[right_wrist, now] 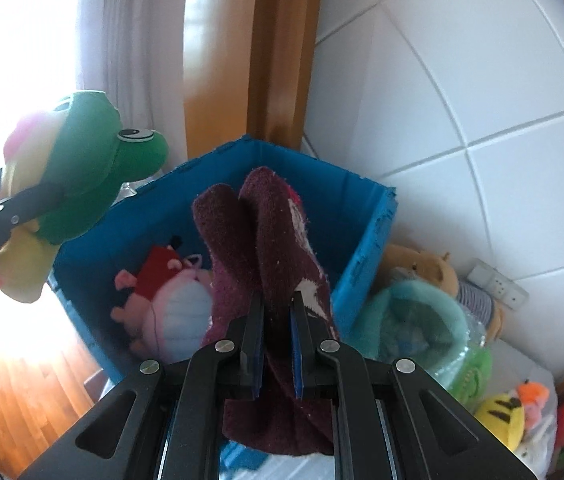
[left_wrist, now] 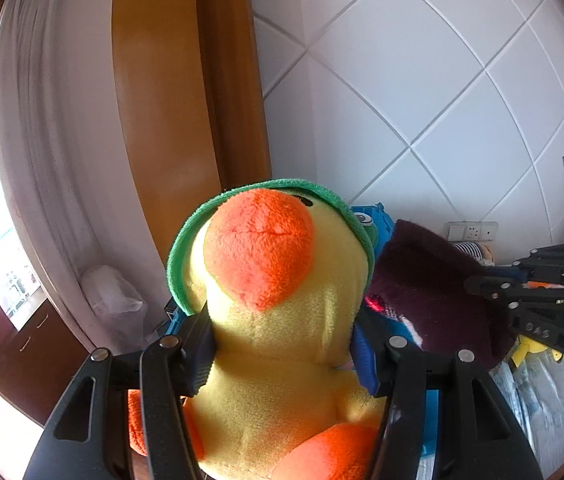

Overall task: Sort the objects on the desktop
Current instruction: 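Lift and carry the duck and maroon cloth over the blue crate, then open both tools to drop the duck and cloth into the crate, then move both tools back over the toys on the bed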

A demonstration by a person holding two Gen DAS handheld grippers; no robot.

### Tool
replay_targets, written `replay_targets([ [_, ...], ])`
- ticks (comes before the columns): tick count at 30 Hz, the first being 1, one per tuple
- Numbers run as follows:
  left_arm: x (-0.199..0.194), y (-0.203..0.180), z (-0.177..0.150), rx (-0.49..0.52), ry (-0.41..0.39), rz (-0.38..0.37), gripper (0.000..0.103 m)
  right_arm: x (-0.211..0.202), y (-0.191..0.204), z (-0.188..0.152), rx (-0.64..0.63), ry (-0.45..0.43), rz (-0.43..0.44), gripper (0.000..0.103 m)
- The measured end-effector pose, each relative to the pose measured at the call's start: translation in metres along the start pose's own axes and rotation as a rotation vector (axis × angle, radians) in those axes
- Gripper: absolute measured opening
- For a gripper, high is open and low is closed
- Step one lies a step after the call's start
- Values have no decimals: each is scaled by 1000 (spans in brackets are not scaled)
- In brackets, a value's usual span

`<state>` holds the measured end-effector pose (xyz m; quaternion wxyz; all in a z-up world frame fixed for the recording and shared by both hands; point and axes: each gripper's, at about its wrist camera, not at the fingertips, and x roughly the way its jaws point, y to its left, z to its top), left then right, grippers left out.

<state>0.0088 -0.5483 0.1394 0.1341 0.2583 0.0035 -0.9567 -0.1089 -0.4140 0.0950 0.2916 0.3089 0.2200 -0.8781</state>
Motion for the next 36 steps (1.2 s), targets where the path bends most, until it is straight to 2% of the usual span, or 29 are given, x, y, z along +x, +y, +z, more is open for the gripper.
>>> replay_targets([
  [4,18,17,9,1,3,-31,56,21,5,14,13,16,-21,11],
  [12,86,54,28,24,36,-96,59,76,14,48,76,68,-93,11],
  [13,95,57,31,24,38,-88,65,84,15,52,83,78,-98,11],
  [14,103,60,33,26,44,-84,77,92,16,56,88,87,-103,11],
  [15,113,62,35,31,61,-89,85,100,17,60,93,98,-110,11],
  [16,124,64,37,36,78,-93,99,110,19,64,95,116,-121,11],
  [17,133,65,39,41,93,-99,103,120,20,67,94,139,-137,18],
  [19,146,66,38,48,114,-119,103,132,21,70,104,152,-164,60],
  [20,150,66,37,49,121,-129,103,135,22,69,110,144,-178,94],
  [21,152,68,34,47,122,-136,103,136,23,68,113,129,-182,97],
  [28,150,55,20,77,133,-173,103,129,22,40,155,146,-199,97],
  [31,144,37,18,93,128,-210,103,109,10,21,182,136,-215,97],
  [36,115,-26,14,145,112,-277,103,57,-18,-19,235,82,-245,97],
])
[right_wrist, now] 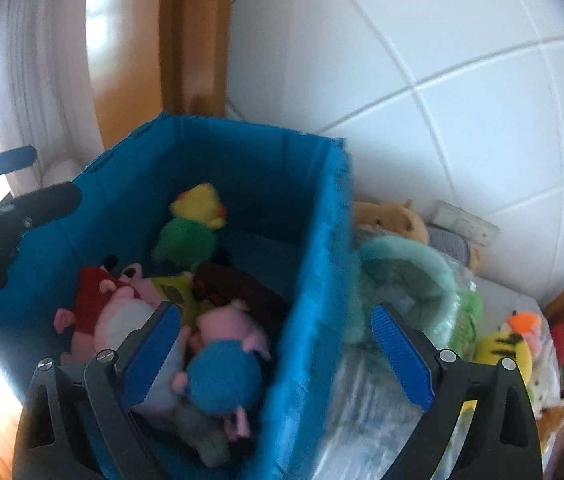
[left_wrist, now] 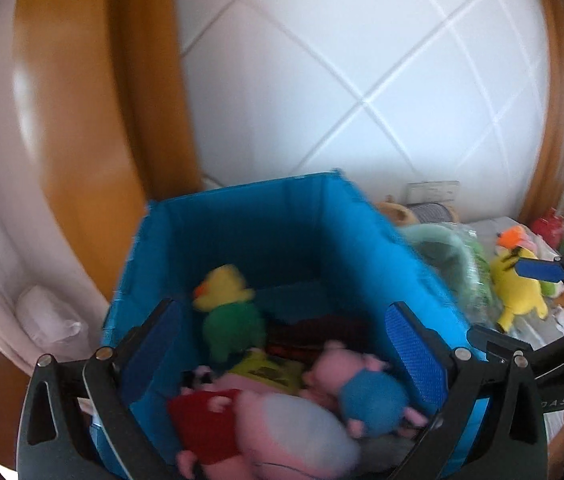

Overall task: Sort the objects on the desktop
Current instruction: 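Move both tools back over the toys on the bed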

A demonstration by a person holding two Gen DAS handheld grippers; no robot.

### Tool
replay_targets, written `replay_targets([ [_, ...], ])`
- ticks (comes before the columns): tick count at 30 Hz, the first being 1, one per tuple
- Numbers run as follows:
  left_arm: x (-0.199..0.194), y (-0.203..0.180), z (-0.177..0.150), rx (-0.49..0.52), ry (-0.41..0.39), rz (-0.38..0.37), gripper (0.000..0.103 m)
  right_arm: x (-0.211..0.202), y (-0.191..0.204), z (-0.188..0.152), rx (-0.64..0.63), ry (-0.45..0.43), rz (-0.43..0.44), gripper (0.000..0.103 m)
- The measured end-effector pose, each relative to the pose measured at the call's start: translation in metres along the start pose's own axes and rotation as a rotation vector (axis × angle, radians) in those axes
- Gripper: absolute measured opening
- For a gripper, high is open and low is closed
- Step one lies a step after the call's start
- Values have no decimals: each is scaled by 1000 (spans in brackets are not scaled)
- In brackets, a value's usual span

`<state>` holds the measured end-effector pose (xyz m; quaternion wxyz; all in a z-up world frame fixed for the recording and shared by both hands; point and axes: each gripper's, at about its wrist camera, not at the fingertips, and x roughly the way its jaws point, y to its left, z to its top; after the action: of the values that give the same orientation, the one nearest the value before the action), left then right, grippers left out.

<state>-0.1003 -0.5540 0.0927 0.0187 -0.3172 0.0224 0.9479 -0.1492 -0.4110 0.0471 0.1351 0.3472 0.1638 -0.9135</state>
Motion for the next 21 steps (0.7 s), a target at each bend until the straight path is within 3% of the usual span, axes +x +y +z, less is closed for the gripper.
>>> replay_targets([
  [7,-11,-127,-2,90,0,-63,103,-51,-94,-72,97,-27,-49,97],
  [14,-9,-270,-14,132,24,-106,103,-83,-214,-154,160,3,-83,97],
  [21,2,-382,-28,140,67,-165,103,-108,-318,-224,185,64,-120,97],
])
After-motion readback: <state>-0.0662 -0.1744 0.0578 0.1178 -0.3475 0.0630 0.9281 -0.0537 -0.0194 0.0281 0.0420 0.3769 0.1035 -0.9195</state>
